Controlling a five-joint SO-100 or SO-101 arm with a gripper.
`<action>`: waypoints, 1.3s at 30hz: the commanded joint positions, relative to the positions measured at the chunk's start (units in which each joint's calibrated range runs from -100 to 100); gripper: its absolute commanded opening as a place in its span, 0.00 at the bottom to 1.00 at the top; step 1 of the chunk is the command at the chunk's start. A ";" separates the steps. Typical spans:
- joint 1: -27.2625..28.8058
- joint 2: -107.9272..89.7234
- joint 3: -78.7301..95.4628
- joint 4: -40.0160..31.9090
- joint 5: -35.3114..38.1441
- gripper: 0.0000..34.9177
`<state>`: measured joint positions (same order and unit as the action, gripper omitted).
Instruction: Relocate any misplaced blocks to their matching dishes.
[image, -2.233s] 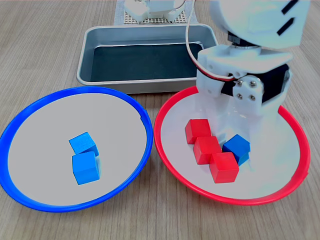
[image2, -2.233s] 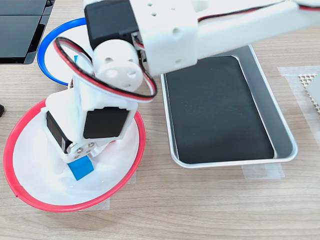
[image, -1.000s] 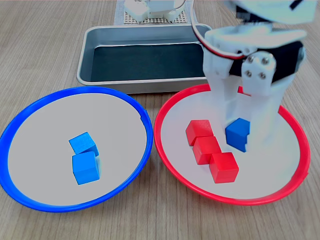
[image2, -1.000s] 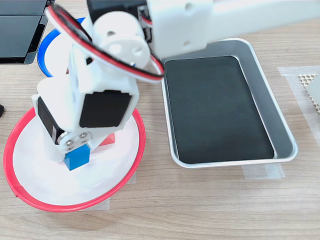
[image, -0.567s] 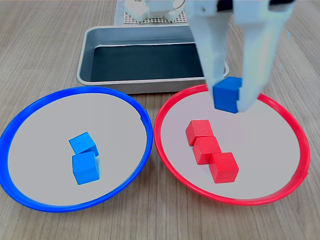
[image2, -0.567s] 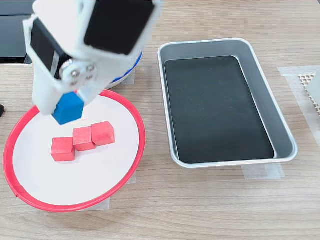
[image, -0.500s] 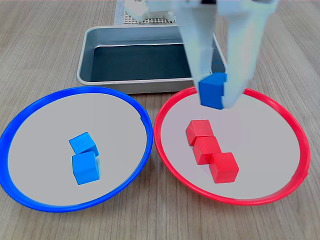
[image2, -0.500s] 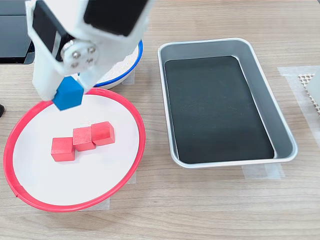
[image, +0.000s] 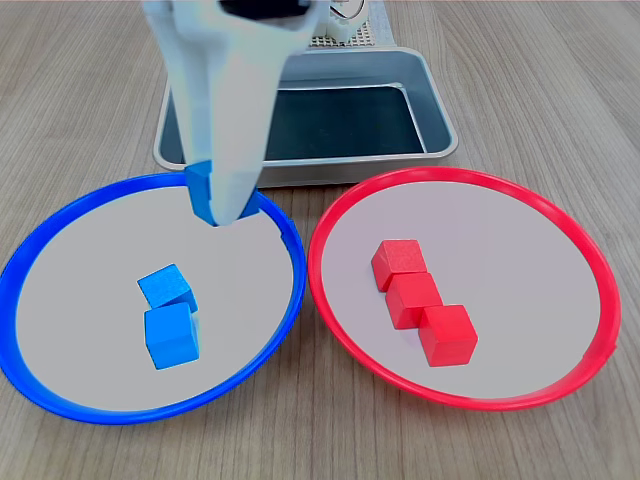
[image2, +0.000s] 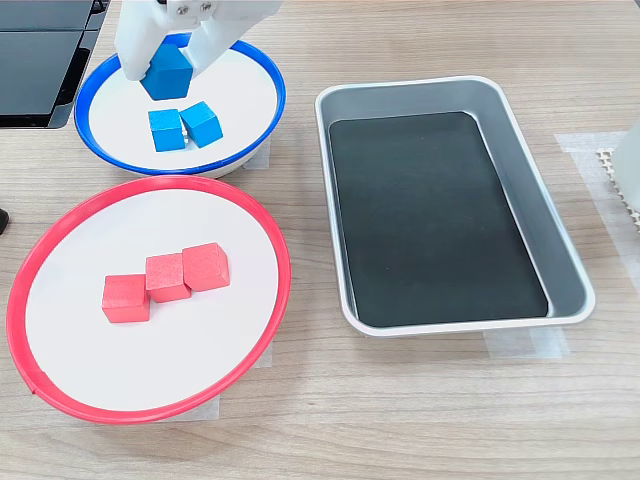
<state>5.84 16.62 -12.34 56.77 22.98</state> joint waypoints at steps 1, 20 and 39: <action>2.11 -1.40 1.46 -3.49 1.32 0.01; 2.49 6.45 4.28 -9.02 2.34 0.01; 3.24 9.77 8.20 -13.23 2.74 0.15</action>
<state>8.58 26.26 -1.00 44.45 25.52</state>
